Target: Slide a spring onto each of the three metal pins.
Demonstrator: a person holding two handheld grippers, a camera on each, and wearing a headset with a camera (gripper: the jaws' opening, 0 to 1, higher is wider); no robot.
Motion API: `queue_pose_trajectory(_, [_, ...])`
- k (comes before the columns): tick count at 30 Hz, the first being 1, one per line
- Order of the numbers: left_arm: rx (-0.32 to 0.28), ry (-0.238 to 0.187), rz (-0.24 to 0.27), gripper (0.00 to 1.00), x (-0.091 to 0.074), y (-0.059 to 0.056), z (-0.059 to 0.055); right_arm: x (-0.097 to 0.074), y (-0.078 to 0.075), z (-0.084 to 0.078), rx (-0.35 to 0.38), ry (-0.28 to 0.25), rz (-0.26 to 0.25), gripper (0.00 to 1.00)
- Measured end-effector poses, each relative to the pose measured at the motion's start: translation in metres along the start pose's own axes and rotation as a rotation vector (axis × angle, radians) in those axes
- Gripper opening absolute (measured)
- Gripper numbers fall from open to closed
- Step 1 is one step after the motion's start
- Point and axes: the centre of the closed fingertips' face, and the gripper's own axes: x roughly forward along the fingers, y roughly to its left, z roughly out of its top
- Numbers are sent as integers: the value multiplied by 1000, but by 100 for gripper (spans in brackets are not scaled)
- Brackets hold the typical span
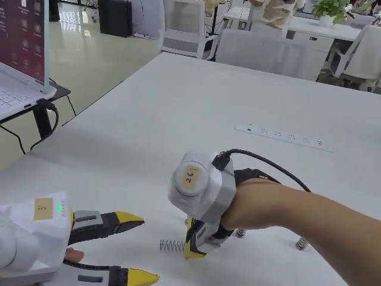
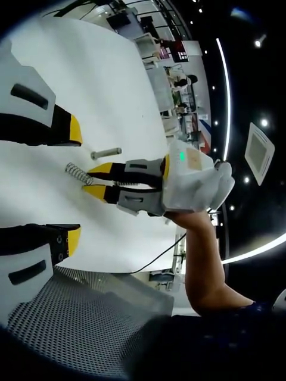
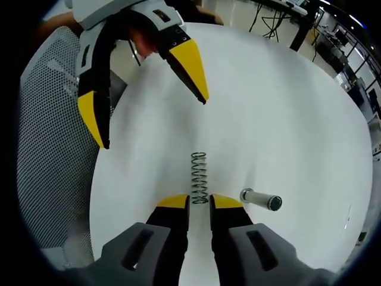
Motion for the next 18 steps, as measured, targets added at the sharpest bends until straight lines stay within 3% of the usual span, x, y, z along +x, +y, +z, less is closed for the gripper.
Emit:
queue_pose_trajectory(11, [-1,2,4,46,0,2,-2,-1,0,-1,-16,3,-4,8])
queue_pose_trajectory(18, [5,8,-3,46,1,1,-3,-10,6,-1,-14,2,5,8])
